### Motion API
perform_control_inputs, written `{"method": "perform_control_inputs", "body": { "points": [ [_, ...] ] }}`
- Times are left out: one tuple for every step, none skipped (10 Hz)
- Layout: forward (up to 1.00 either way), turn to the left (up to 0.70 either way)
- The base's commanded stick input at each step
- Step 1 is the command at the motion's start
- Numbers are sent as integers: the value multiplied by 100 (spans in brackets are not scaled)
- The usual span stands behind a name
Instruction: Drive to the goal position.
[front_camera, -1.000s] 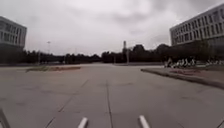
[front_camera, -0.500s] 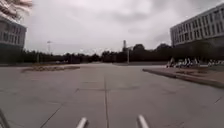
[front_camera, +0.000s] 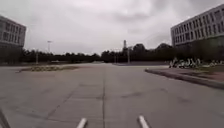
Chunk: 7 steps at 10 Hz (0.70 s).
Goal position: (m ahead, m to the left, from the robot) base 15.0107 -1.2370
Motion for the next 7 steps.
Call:
{"method": "perform_control_inputs", "body": {
  "points": [
    [100,-2],
    [100,-2],
    [100,-2],
    [100,-2],
    [100,-2],
    [100,-2],
    [100,-2]
  ]
}}
